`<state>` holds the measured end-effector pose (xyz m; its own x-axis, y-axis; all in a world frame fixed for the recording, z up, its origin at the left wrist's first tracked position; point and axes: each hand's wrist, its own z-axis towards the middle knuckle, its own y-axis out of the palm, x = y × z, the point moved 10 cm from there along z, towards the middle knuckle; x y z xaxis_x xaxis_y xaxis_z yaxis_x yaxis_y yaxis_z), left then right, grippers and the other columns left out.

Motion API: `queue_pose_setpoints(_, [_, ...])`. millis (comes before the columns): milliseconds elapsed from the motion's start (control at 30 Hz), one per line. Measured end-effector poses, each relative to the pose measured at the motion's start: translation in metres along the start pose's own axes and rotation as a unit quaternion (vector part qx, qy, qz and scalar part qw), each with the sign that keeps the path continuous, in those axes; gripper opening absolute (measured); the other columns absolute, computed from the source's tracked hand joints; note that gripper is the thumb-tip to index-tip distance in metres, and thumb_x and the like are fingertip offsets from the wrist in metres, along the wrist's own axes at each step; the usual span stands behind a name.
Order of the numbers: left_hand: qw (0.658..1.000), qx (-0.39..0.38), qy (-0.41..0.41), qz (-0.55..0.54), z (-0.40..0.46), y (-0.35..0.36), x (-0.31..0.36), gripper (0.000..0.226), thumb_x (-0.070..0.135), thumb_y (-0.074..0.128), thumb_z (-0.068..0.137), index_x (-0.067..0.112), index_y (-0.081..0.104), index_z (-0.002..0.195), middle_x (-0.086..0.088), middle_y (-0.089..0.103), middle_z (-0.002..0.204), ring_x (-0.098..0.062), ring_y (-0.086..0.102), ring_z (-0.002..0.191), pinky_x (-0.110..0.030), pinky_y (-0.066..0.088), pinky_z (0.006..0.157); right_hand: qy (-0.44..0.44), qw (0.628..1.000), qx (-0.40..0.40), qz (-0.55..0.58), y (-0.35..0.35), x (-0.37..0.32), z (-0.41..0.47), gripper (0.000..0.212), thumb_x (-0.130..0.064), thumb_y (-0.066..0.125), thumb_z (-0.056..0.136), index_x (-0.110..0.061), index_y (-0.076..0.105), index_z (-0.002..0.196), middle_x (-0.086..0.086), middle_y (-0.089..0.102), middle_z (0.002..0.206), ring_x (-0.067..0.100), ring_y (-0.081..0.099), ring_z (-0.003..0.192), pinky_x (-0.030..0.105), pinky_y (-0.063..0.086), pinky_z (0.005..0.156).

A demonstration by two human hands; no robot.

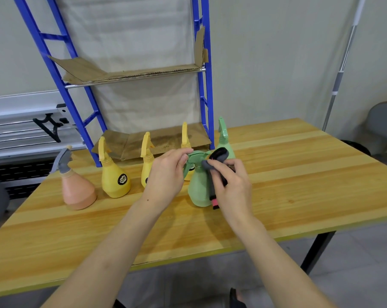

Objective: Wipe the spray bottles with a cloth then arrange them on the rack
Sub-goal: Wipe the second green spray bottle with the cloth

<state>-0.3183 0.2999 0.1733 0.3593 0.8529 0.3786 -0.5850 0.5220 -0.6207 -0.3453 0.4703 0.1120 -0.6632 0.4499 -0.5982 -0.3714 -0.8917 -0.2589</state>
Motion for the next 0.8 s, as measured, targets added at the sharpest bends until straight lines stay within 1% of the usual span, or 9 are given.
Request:
queue_pose_setpoints(133, [1.000, -0.005, -0.021, -0.014, 0.001, -0.001, -0.007, 0.028, 0.011, 0.051, 0.106, 0.014, 0.072, 0.124, 0.002, 0.076, 0.110, -0.013, 0.071, 0.097, -0.025, 0.055, 0.087, -0.016, 1.000, -0.021, -0.008, 0.014, -0.003, 0.000, 0.023, -0.019, 0.066, 0.099, -0.020, 0.076, 0.120, 0.000, 0.057, 0.108, 0.017, 0.061, 0.094, 0.038, 0.056, 0.077])
queue_pose_setpoints(300, [0.998, -0.017, -0.060, -0.022, 0.003, 0.002, -0.019, 0.029, 0.013, 0.048, 0.107, 0.020, 0.071, 0.124, 0.003, 0.075, 0.106, -0.014, 0.069, 0.098, -0.033, 0.056, 0.086, 0.049, 0.996, -0.061, -0.036, 0.015, 0.029, -0.022, 0.024, -0.016, 0.067, 0.097, -0.020, 0.077, 0.119, -0.005, 0.057, 0.104, 0.011, 0.059, 0.093, 0.035, 0.056, 0.082])
queue_pose_setpoints(367, [0.997, -0.017, -0.067, -0.028, 0.003, 0.003, -0.020, 0.029, 0.013, 0.048, 0.107, 0.019, 0.071, 0.123, 0.003, 0.075, 0.107, -0.015, 0.069, 0.100, -0.034, 0.056, 0.087, 0.090, 0.993, -0.072, -0.019, 0.013, 0.037, -0.021, 0.025, -0.016, 0.069, 0.096, -0.025, 0.077, 0.118, -0.007, 0.060, 0.101, 0.005, 0.058, 0.092, 0.027, 0.052, 0.085])
queue_pose_setpoints(433, [0.996, -0.020, -0.080, -0.045, 0.002, 0.004, -0.023, 0.029, 0.011, 0.047, 0.107, 0.020, 0.071, 0.122, 0.004, 0.075, 0.107, -0.016, 0.069, 0.100, -0.034, 0.055, 0.087, 0.123, 0.991, -0.056, 0.024, 0.009, 0.036, -0.015, 0.026, -0.017, 0.070, 0.096, -0.029, 0.077, 0.117, -0.009, 0.062, 0.097, 0.002, 0.059, 0.090, 0.015, 0.046, 0.082])
queue_pose_setpoints(467, [0.994, -0.021, -0.089, -0.054, 0.002, 0.004, -0.026, 0.029, 0.011, 0.047, 0.108, 0.020, 0.071, 0.121, 0.005, 0.074, 0.107, -0.016, 0.069, 0.099, -0.034, 0.055, 0.087, 0.127, 0.990, -0.045, 0.044, 0.008, 0.032, -0.010, 0.026, -0.016, 0.070, 0.095, -0.028, 0.077, 0.117, -0.010, 0.064, 0.097, 0.002, 0.060, 0.091, 0.010, 0.044, 0.081])
queue_pose_setpoints(533, [0.993, -0.024, -0.099, -0.066, 0.002, 0.007, -0.029, 0.030, 0.012, 0.046, 0.108, 0.021, 0.071, 0.120, 0.006, 0.073, 0.106, -0.014, 0.068, 0.098, -0.036, 0.055, 0.087, 0.119, 0.990, -0.034, 0.071, 0.010, 0.020, -0.003, 0.025, -0.014, 0.070, 0.094, -0.025, 0.077, 0.116, -0.009, 0.066, 0.101, 0.001, 0.061, 0.095, 0.007, 0.042, 0.082])
queue_pose_setpoints(633, [0.990, -0.056, -0.101, -0.075, 0.003, 0.012, -0.029, 0.026, 0.017, 0.051, 0.107, 0.023, 0.069, 0.124, 0.009, 0.072, 0.112, -0.010, 0.065, 0.103, -0.032, 0.054, 0.091, 0.133, 0.986, -0.047, 0.090, 0.021, 0.021, -0.008, 0.027, -0.014, 0.067, 0.097, -0.026, 0.076, 0.119, -0.009, 0.067, 0.105, 0.002, 0.062, 0.100, 0.009, 0.044, 0.085])
queue_pose_setpoints(733, [0.989, -0.085, -0.098, -0.070, 0.001, 0.017, -0.026, 0.027, 0.022, 0.061, 0.102, 0.025, 0.068, 0.128, 0.010, 0.072, 0.115, -0.007, 0.064, 0.106, -0.027, 0.052, 0.094, 0.165, 0.981, -0.093, 0.044, 0.028, 0.039, -0.020, 0.028, -0.020, 0.062, 0.100, -0.030, 0.073, 0.124, -0.010, 0.063, 0.108, 0.005, 0.060, 0.102, 0.023, 0.050, 0.090])
queue_pose_setpoints(800, [0.988, -0.074, -0.112, -0.073, 0.002, 0.013, -0.029, 0.028, 0.023, 0.063, 0.101, 0.027, 0.070, 0.127, 0.011, 0.073, 0.115, -0.003, 0.064, 0.105, -0.014, 0.048, 0.092, 0.180, 0.976, -0.124, 0.017, 0.029, 0.046, -0.019, 0.028, -0.022, 0.063, 0.099, -0.030, 0.073, 0.123, -0.007, 0.063, 0.108, 0.009, 0.060, 0.102, 0.030, 0.051, 0.092])
